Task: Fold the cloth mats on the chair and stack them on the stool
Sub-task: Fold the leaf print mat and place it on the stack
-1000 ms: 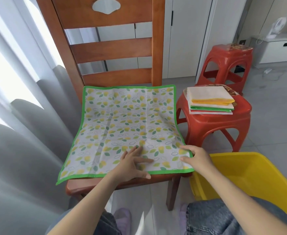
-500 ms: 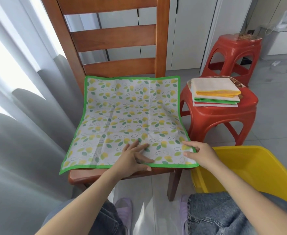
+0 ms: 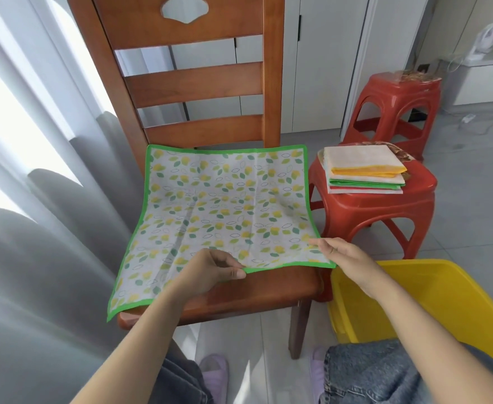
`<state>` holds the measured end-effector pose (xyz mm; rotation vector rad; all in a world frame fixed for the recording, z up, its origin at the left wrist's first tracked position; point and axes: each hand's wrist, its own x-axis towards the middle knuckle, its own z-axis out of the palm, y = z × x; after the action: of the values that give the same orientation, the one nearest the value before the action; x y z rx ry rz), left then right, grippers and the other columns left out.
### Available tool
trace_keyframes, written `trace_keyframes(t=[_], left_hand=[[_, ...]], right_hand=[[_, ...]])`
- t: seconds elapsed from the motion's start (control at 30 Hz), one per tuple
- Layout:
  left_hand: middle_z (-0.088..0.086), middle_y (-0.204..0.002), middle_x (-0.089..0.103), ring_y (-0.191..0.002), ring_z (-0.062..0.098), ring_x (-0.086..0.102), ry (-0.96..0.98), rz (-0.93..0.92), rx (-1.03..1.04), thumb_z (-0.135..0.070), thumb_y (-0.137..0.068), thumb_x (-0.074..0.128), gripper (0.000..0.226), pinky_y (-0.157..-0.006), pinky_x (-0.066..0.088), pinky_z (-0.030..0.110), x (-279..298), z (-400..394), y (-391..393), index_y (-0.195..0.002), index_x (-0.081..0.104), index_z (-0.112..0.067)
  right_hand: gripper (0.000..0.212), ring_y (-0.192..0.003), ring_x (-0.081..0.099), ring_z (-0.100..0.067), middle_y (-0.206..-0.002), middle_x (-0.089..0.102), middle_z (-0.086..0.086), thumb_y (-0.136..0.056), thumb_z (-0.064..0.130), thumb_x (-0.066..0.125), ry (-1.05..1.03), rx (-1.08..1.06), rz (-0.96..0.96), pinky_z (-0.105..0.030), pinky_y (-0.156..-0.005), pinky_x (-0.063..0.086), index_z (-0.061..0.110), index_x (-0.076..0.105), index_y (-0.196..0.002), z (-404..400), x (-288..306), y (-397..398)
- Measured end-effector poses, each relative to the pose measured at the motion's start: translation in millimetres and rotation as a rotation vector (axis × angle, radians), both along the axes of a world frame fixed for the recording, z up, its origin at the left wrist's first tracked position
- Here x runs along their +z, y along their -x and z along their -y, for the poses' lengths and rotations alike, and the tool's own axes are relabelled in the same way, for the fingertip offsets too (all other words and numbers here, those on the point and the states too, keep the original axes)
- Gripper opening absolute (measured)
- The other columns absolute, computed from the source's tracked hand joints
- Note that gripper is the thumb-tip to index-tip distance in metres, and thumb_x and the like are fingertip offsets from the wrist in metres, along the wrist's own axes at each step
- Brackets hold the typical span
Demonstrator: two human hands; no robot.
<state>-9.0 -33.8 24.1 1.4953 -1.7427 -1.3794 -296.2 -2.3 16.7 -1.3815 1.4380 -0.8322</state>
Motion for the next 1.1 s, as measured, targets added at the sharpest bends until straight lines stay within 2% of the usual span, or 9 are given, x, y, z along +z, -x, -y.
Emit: trace_keyframes(t=[0.1,0.2,0.37,0.47,0.6,0.7,0.83,0.97,1.1], left_hand=[[-0.001,-0.076,0.072,-0.071,0.004,0.064,-0.012,0.052,-0.005,-0.018,-0.072,0.080,0.007,-0.071,0.047,0.014,18.2,4.0,-1.2,-0.072,0.074,-0.014],[-0.011,-0.069,0.070,-0.070,0.001,0.061,-0.032,0.109,-0.032,-0.023,-0.071,0.080,0.007,-0.071,0.043,0.017,34.3,14.4,0.6,-0.072,0.075,-0.018],[-0.015,-0.069,0.070,-0.079,0.009,0.059,-0.097,0.174,-0.052,-0.024,-0.073,0.080,0.006,-0.078,0.046,0.026,59.7,38.3,7.3,-0.070,0.076,-0.020],[-0.007,-0.073,0.071,-0.078,0.016,0.059,-0.156,0.180,-0.100,-0.024,-0.074,0.078,0.006,-0.077,0.044,0.029,70.5,53.0,9.5,-0.068,0.076,-0.023],[-0.004,-0.090,0.072,-0.090,0.020,0.063,-0.100,0.262,-0.135,-0.032,-0.077,0.076,0.008,-0.085,0.050,0.029,86.5,75.2,20.3,-0.081,0.075,-0.025],[0.000,-0.107,0.068,-0.094,0.016,0.063,0.019,0.538,-0.201,-0.054,-0.079,0.066,0.039,-0.079,0.048,0.023,103.3,86.1,31.8,-0.105,0.070,-0.024],[-0.003,-0.127,0.058,-0.119,0.018,0.052,0.117,0.883,-0.413,-0.059,-0.087,0.050,0.053,-0.097,0.036,0.030,117.8,95.2,34.9,-0.119,0.063,-0.019],[-0.002,-0.062,0.043,-0.054,0.015,0.040,0.171,0.908,-0.343,-0.054,-0.084,0.060,0.043,-0.055,0.028,0.025,96.3,115.7,27.4,-0.062,0.056,-0.017],[-0.001,-0.055,0.033,-0.048,0.014,0.030,0.149,0.901,-0.284,-0.054,-0.087,0.056,0.046,-0.049,0.021,0.025,82.3,135.8,27.0,-0.064,0.054,-0.013]], right_hand=[[0.095,-0.123,0.036,-0.002,-0.124,0.040,0.005,-0.046,0.096,0.041,0.039,0.088,0.021,-0.016,-0.096,0.033,0.037,0.058,-0.118,-1.3,1.9,5.3],[0.096,-0.133,0.023,-0.005,-0.137,0.029,0.010,-0.037,0.097,0.047,0.090,0.133,0.026,-0.029,-0.109,0.028,0.040,0.061,-0.114,0.2,0.1,9.2],[0.087,-0.121,0.040,0.014,-0.132,0.050,0.019,-0.041,0.087,0.061,0.151,0.089,0.122,-0.019,-0.101,0.031,0.033,0.063,-0.110,8.5,5.8,4.4],[0.049,-0.096,0.063,-0.005,-0.109,0.070,-0.002,-0.058,0.064,0.067,0.139,-0.161,0.248,-0.025,-0.088,0.048,0.027,0.069,-0.090,17.8,10.9,-6.4],[0.016,-0.091,0.065,-0.020,-0.088,0.071,0.002,-0.079,0.043,0.065,0.178,-0.387,0.278,-0.038,-0.089,0.049,0.028,0.069,-0.077,38.1,10.8,-18.4],[0.019,-0.092,0.066,-0.031,-0.092,0.072,-0.013,-0.084,0.036,0.066,0.144,-0.525,0.253,-0.044,-0.084,0.051,0.024,0.067,-0.069,57.5,2.6,-22.1],[0.032,-0.084,0.065,-0.035,-0.088,0.070,-0.020,-0.085,0.038,0.065,0.102,-0.611,0.198,-0.033,-0.067,0.044,0.008,0.069,-0.076,75.8,-6.9,-21.5],[0.037,-0.079,0.065,-0.032,-0.081,0.069,-0.015,-0.087,0.040,0.061,0.074,-0.629,0.122,-0.034,-0.066,0.046,0.004,0.069,-0.080,86.5,-11.7,-19.6],[0.027,-0.085,0.062,-0.029,-0.085,0.067,-0.008,-0.089,0.039,0.057,0.100,-0.574,0.040,-0.031,-0.068,0.042,0.012,0.064,-0.086,99.6,-17.4,-22.9]])
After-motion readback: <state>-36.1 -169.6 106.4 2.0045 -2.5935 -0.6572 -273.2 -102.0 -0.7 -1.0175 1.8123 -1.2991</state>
